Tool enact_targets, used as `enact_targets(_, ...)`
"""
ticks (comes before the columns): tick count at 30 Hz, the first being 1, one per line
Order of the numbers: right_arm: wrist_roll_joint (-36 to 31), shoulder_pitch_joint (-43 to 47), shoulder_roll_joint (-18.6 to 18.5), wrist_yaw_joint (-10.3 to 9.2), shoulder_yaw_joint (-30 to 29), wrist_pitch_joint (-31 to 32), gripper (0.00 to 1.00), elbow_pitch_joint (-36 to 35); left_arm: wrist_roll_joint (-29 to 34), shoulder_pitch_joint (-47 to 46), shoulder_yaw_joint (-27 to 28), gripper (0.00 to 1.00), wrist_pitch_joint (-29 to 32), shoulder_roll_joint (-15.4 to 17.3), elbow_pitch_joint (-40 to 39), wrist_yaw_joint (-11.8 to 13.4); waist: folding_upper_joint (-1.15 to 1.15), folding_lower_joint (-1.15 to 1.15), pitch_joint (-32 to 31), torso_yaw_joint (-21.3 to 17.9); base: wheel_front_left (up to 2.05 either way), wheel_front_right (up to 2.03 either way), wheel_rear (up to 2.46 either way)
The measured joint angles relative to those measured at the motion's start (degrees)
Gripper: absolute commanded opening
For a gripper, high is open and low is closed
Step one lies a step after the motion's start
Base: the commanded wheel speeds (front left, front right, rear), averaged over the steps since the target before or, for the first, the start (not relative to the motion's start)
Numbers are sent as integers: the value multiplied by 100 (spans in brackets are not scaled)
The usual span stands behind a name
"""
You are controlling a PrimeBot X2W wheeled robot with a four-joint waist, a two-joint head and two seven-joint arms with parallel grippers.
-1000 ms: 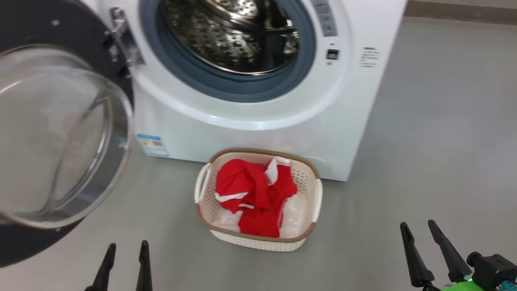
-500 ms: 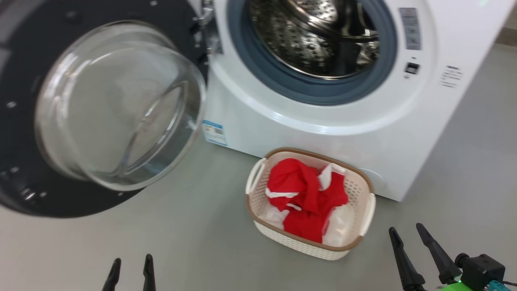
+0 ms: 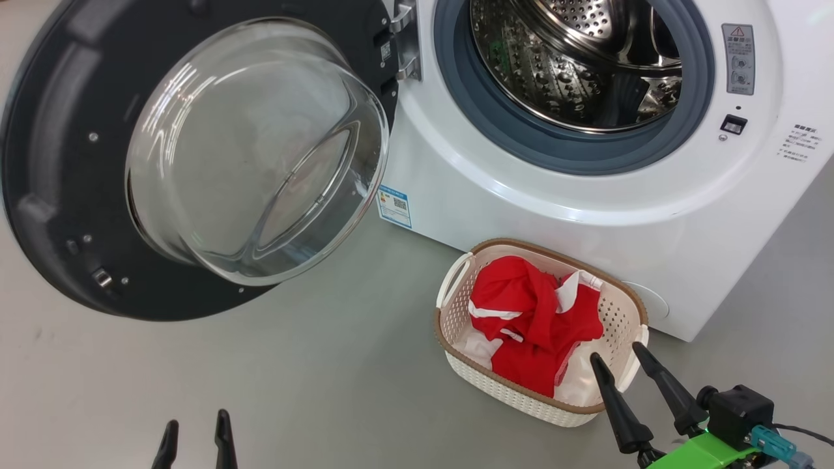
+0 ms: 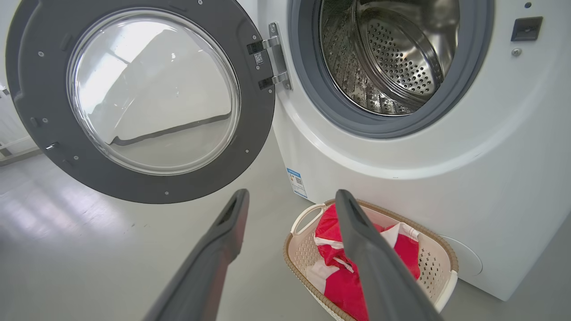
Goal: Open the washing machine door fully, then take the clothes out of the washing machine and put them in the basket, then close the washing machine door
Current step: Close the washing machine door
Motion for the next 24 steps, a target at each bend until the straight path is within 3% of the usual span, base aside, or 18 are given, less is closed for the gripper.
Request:
enact_targets(8, 5, -60, -18, 0, 65, 0, 100, 46, -10, 75, -1, 100, 0, 0, -19, 45, 0, 0, -1, -2, 0, 0, 0)
enact_targets(9, 5, -60, -16, 0, 60, 0, 100, 46, -11, 75, -2, 80, 0, 0, -19, 41, 0, 0, -9, -8, 0, 0, 0)
enact_targets(11, 5, -56, -13, 0, 41, 0, 100, 45, -49, 74, 0, 11, 0, 0, -21, 31, 0, 0, -26, -22, 0, 0, 0)
enact_targets(12, 5, -48, -9, 0, 23, 0, 100, 41, -66, 73, 8, 0, 0, 0, -32, -2, 0, 0, -35, -29, 0, 0, 0)
enact_targets(17, 4, 74, 70, 0, -132, 0, 100, -4, -101, 21, 271, 0, 0, -3, -388, -141, 0, 0, -107, -69, 0, 0, 0)
enact_targets(24, 3, 366, 203, 0, -288, 0, 100, -64, 381, -915, 1315, 0, -1, 33, -1062, -730, 0, 0, -164, -137, 0, 0, 0)
